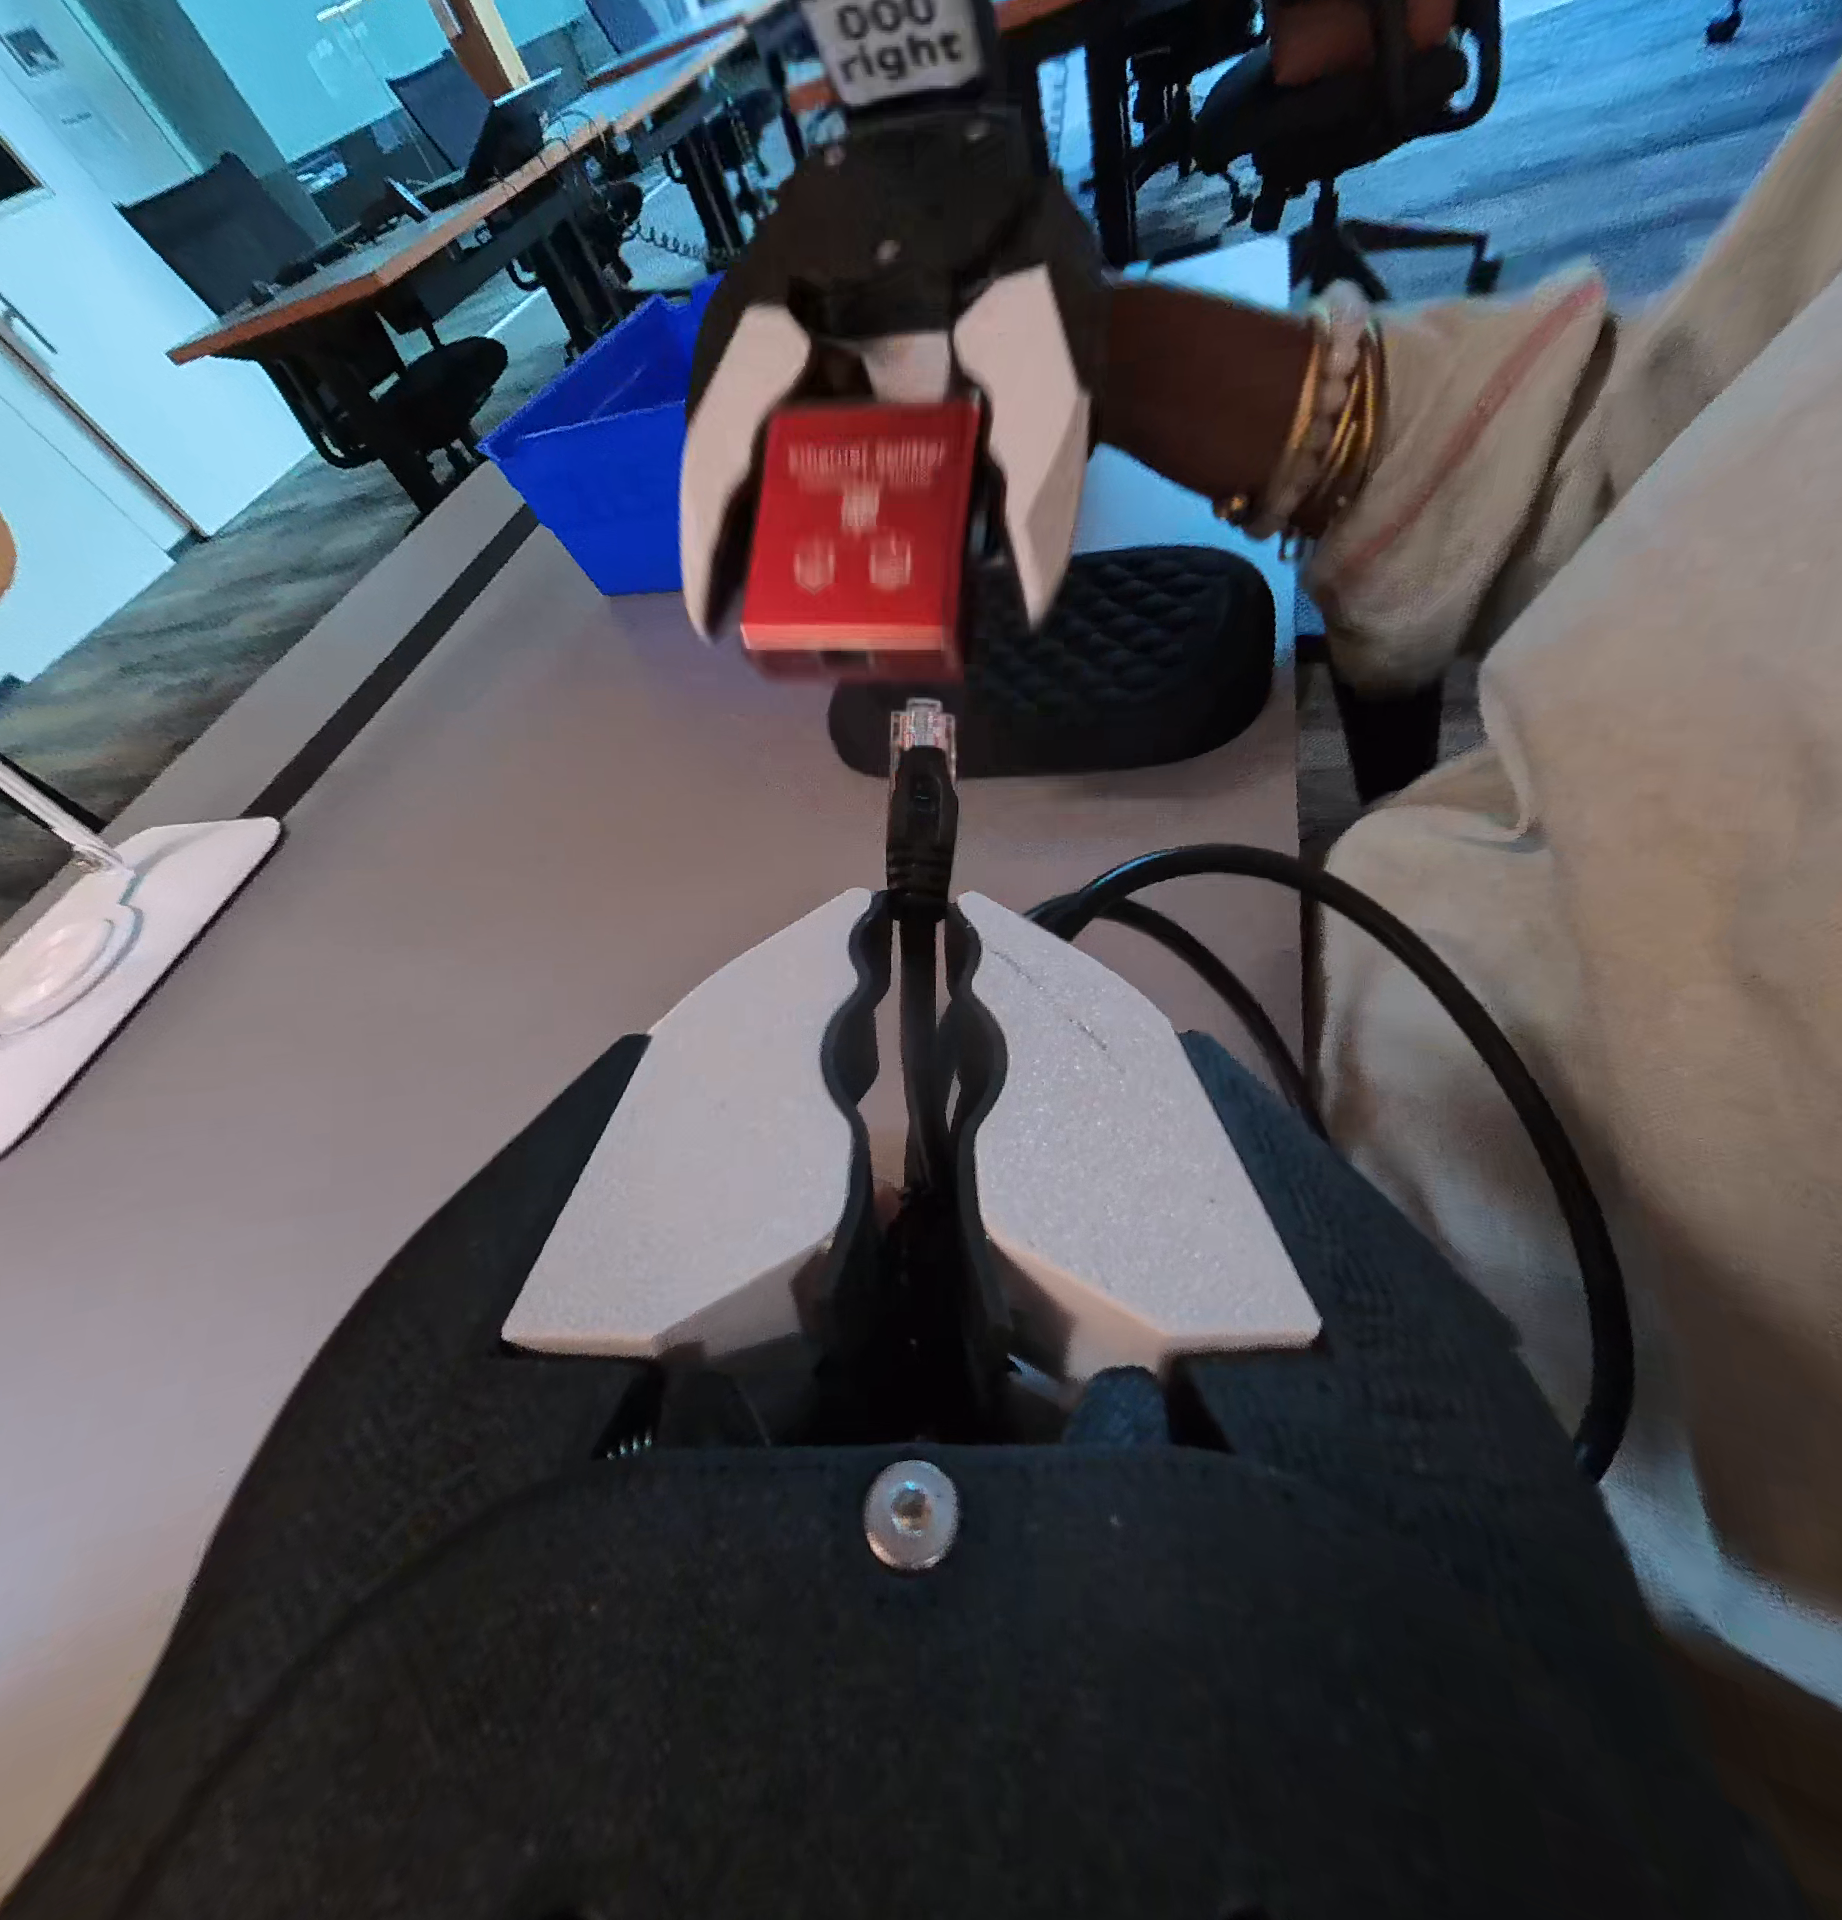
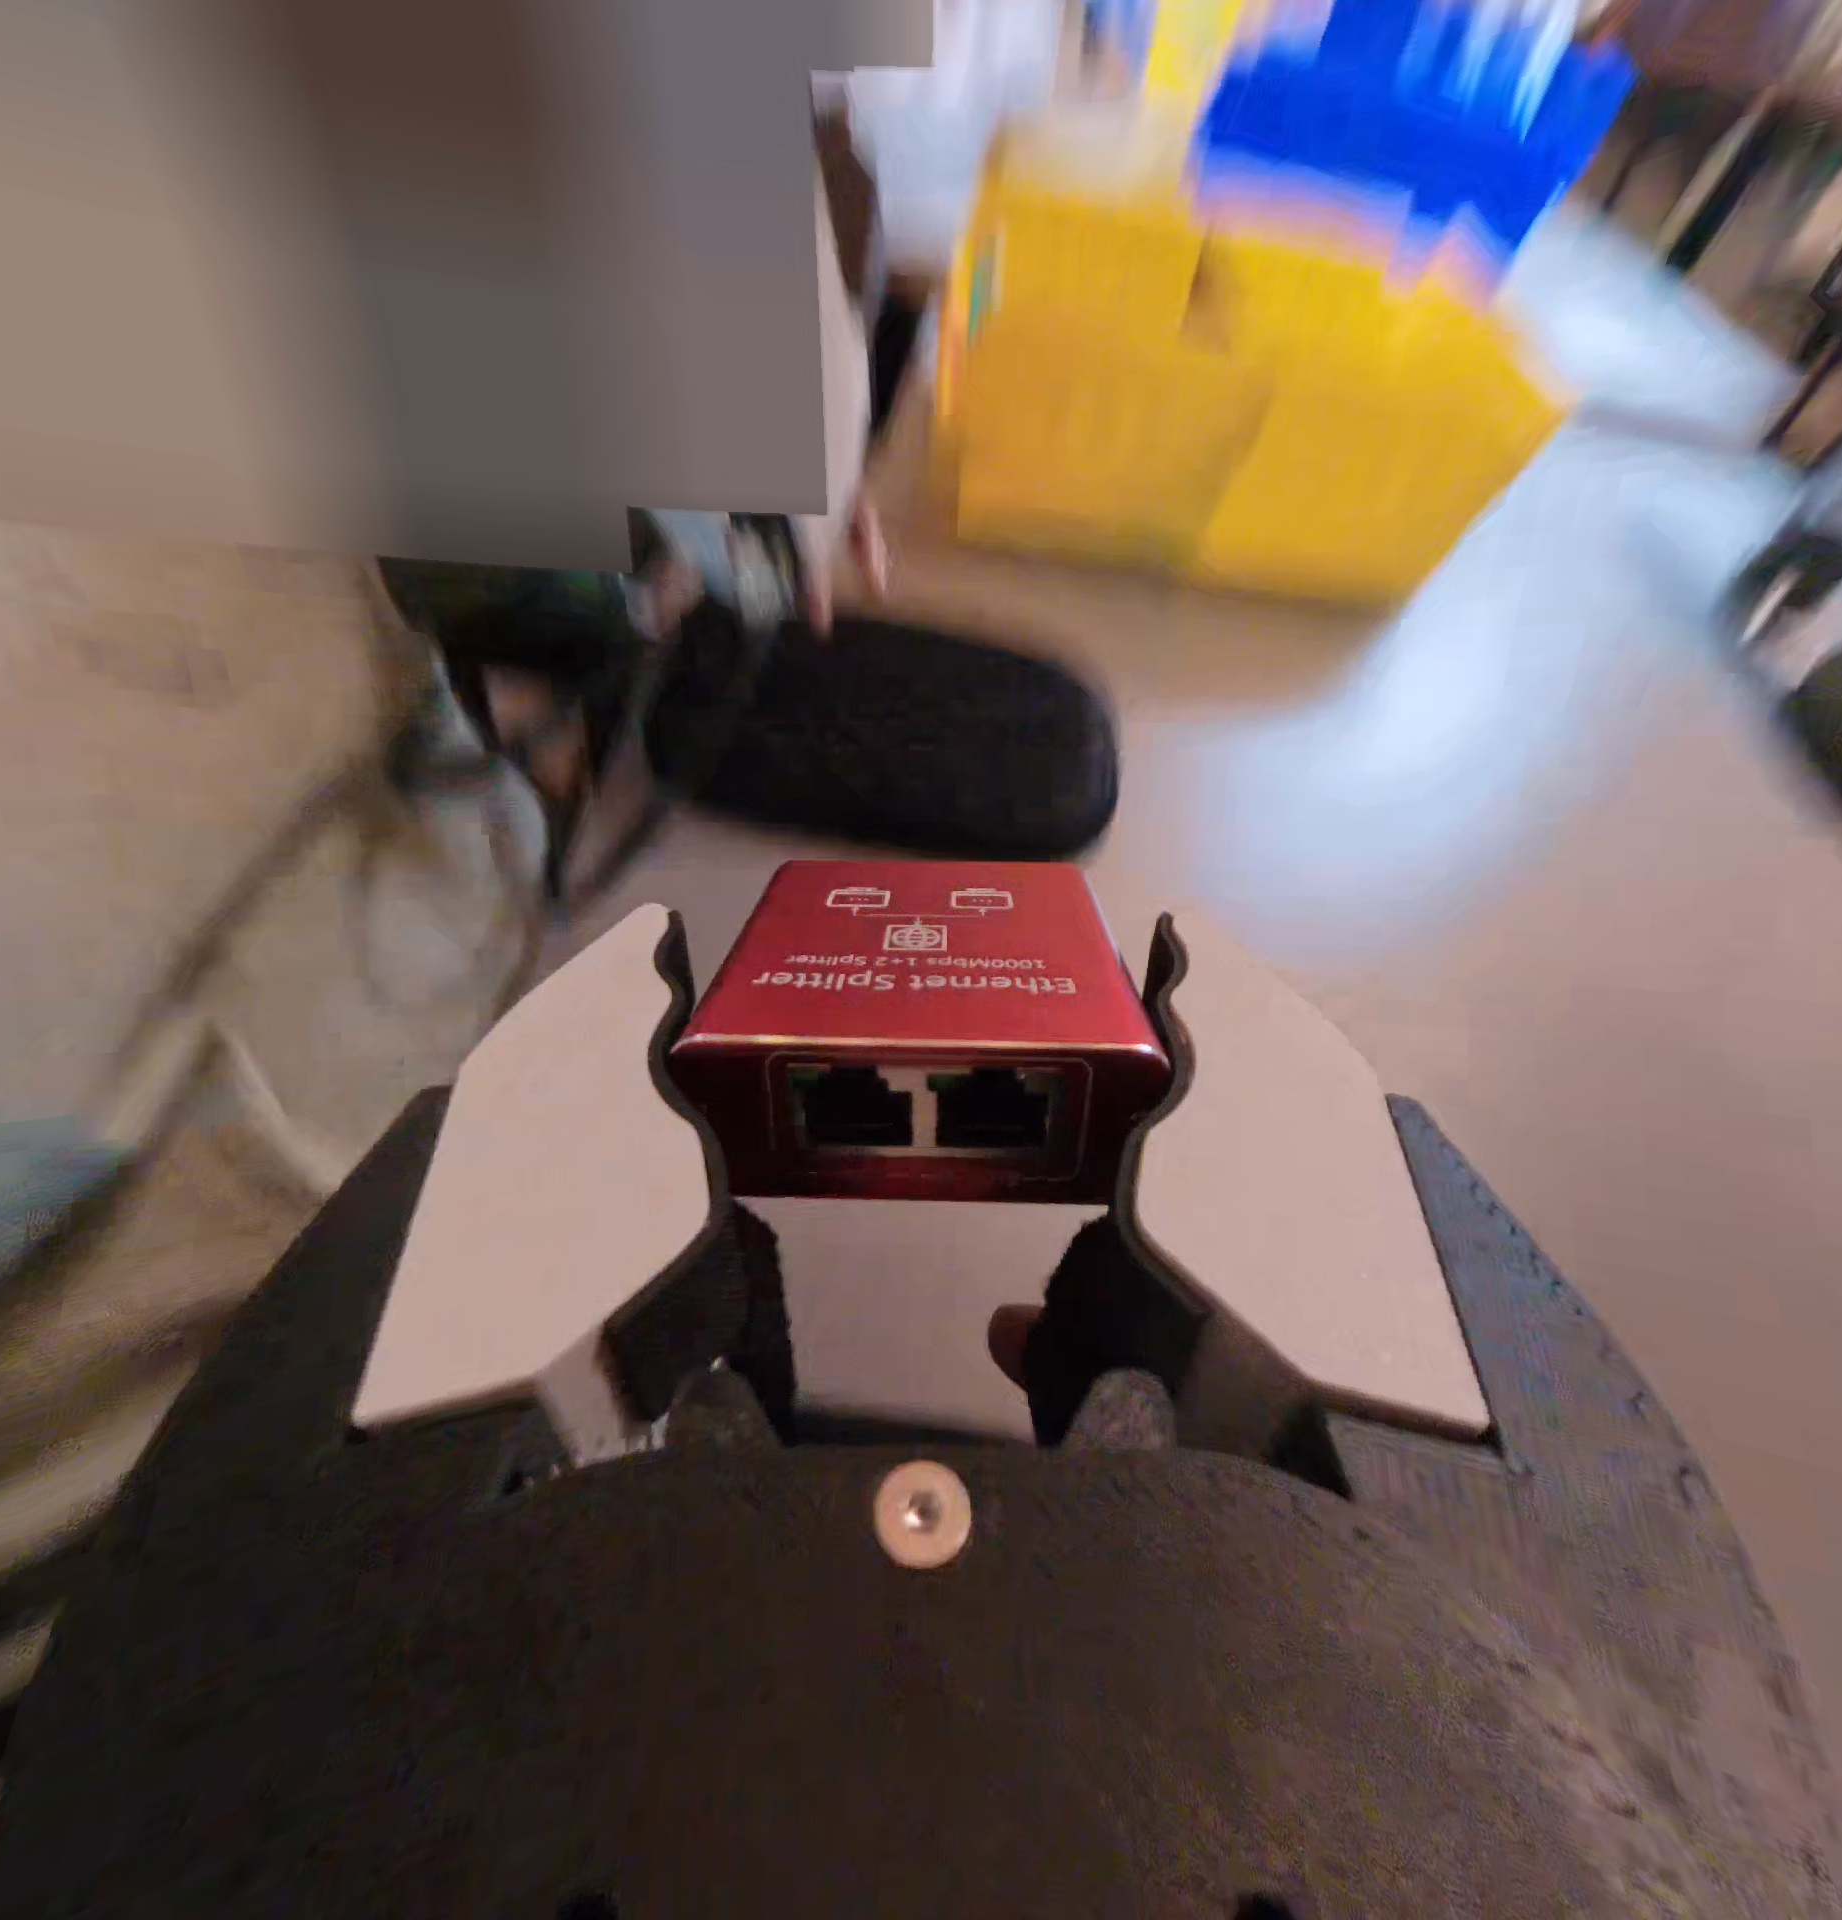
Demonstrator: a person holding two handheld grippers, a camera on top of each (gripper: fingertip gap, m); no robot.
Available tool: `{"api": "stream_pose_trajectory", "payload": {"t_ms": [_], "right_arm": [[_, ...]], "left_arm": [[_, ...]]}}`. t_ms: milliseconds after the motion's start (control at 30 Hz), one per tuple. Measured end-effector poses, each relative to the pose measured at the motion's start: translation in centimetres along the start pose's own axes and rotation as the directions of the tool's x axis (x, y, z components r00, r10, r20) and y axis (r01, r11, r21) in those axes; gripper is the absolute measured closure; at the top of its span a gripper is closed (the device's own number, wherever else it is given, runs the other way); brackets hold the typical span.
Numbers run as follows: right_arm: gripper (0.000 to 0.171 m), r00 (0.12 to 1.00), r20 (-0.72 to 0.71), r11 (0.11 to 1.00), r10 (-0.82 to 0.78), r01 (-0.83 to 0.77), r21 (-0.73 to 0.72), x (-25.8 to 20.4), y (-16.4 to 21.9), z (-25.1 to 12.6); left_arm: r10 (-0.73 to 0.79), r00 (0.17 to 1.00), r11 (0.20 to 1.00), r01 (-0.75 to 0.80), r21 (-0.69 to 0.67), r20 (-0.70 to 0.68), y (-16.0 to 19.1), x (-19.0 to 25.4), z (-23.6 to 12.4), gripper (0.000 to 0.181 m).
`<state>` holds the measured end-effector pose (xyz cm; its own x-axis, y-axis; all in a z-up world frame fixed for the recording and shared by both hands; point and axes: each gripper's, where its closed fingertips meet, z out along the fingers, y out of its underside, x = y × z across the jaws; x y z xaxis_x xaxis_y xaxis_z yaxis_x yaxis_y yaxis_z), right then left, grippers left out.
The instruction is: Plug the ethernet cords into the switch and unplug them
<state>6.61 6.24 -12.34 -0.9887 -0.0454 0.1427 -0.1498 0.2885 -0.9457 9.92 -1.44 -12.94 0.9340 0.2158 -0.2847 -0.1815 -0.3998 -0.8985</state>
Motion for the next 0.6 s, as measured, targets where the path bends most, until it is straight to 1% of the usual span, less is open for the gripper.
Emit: {"api": "stream_pose_trajectory", "payload": {"t_ms": [33, 67, 100, 167, 300, 367, 500, 600], "right_arm": [[0.086, 1.000, -0.002, 0.986, -0.009, 0.010, 0.164, -0.4, -2.2, -0.8], [0.086, 1.000, 0.009, 0.957, -0.012, 0.009, 0.289, -1.0, -3.7, -1.4], [0.086, 1.000, 0.025, 0.929, -0.009, 0.000, 0.370, -1.6, -4.7, -1.8], [0.086, 0.998, 0.058, 0.895, -0.001, -0.025, 0.445, -2.6, -5.4, -1.6], [0.086, 0.995, 0.095, 0.867, 0.007, -0.053, 0.496, -3.7, -5.7, -0.6], [0.086, 0.995, 0.095, 0.879, 0.002, -0.047, 0.474, -3.7, -5.4, 0.1], [0.086, 0.993, 0.117, 0.903, -0.009, -0.042, 0.428, -4.2, -5.0, 1.2], [0.086, 0.993, 0.121, 0.911, -0.013, -0.038, 0.410, -4.3, -4.6, 1.7]], "left_arm": [[-0.021, 1.000, 1.000, 0.022, 0.017, -0.010, -0.3, 0.0, 0.1, 0.171], [-0.044, 0.999, 0.998, 0.045, 0.033, -0.017, -0.7, 0.0, 0.2, 0.172], [-0.058, 0.998, 0.997, 0.059, 0.042, -0.019, -1.1, -0.1, 0.3, 0.172], [-0.055, 0.998, 0.998, 0.055, 0.032, -0.011, -1.5, 0.0, 0.5, 0.172], [-0.042, 0.999, 0.998, 0.044, 0.037, -0.030, -2.7, 0.8, 0.7, 0.172], [-0.048, 0.998, 0.998, 0.050, 0.039, -0.039, -3.0, 1.0, 0.7, 0.172], [-0.011, 1.000, 1.000, 0.011, -0.003, -0.019, -2.6, 1.0, 0.9, 0.172], [-0.012, 1.000, 1.000, 0.012, -0.012, -0.024, -2.5, 1.3, 1.0, 0.171]]}}
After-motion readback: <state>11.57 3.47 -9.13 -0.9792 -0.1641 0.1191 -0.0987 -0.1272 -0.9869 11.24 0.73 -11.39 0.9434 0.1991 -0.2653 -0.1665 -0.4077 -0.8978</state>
